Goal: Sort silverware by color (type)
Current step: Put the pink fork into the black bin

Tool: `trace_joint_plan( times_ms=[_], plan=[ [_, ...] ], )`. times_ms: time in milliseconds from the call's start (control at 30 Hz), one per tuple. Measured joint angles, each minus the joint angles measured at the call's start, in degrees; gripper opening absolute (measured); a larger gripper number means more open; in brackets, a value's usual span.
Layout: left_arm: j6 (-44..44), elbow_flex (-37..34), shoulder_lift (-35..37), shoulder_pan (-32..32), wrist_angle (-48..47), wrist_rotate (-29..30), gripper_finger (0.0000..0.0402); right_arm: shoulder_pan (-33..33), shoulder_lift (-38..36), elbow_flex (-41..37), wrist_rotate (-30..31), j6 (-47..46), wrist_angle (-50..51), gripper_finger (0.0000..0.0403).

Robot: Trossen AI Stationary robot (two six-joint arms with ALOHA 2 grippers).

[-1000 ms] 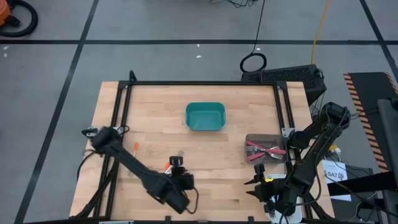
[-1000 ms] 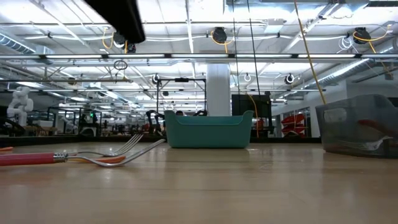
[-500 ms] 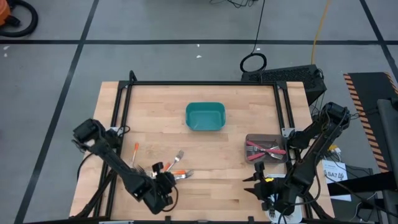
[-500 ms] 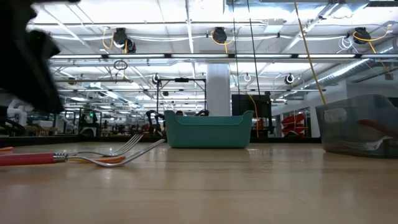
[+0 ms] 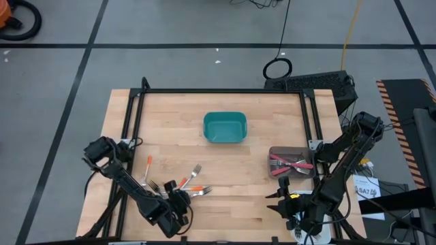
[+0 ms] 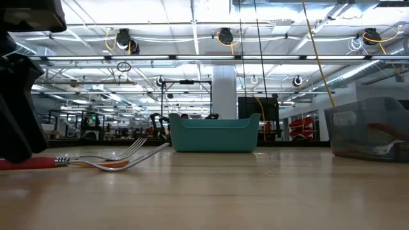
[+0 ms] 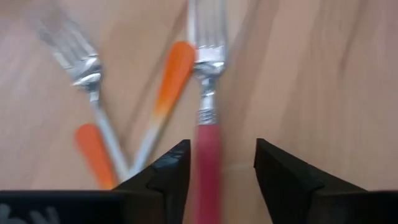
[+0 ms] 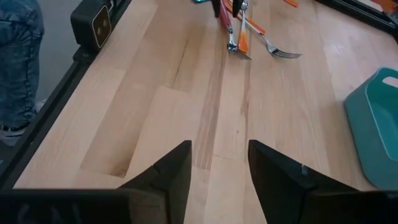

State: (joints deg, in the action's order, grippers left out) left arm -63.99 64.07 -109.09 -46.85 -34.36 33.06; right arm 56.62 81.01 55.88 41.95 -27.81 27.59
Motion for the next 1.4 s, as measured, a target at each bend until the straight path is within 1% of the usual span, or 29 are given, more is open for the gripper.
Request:
trace_joint_plan(
  times_ms=[100,167,300,433,700,800,900,1067,1233,1400],
  plan=[
    [1.4,0.0,-1.1,0.1,1.1,0.0,0.0198,0.0,0.0,0.0,0.0,0.0,0.0,0.015],
    [1.4,0.0,-2.1,0.5,1.2,0.2,0.0208,0.0,0.0,0.0,0.0,0.0,0.0,0.015],
    [2.0,0.3,-3.4,0.9,1.6,0.2,0.0207,0.0,0.0,0.0,0.0,0.0,0.0,0.015],
    [2.4,0.3,-3.8,1.3,2.2,-1.4,0.0173,0.0,0.0,0.0,0.0,0.0,0.0,0.015],
    [4.9,0.2,-3.9,2.1,3.6,-2.7,0.0071,0.0,0.0,0.0,0.0,0.0,0.0,0.015],
    [6.1,0.2,-3.9,3.2,4.2,-2.7,0.0049,0.0,0.0,0.0,0.0,0.0,0.0,0.015],
    [8.4,0.1,-4.0,4.1,5.3,-1.9,0.0046,0.0,0.0,0.0,0.0,0.0,0.0,0.015],
    [14.3,1.3,-4.3,4.8,6.2,2.4,0.0046,0.0,0.0,0.0,0.0,0.0,0.0,0.015],
    [20.4,6.9,-4.5,5.2,3.4,7.1,0.0045,0.0,0.0,0.0,0.0,0.2,0.0,0.015],
    [25.5,13.4,-4.5,5.9,-0.8,9.6,0.0045,0.0,0.0,0.0,0.0,0.1,0.0,0.015]
  ],
)
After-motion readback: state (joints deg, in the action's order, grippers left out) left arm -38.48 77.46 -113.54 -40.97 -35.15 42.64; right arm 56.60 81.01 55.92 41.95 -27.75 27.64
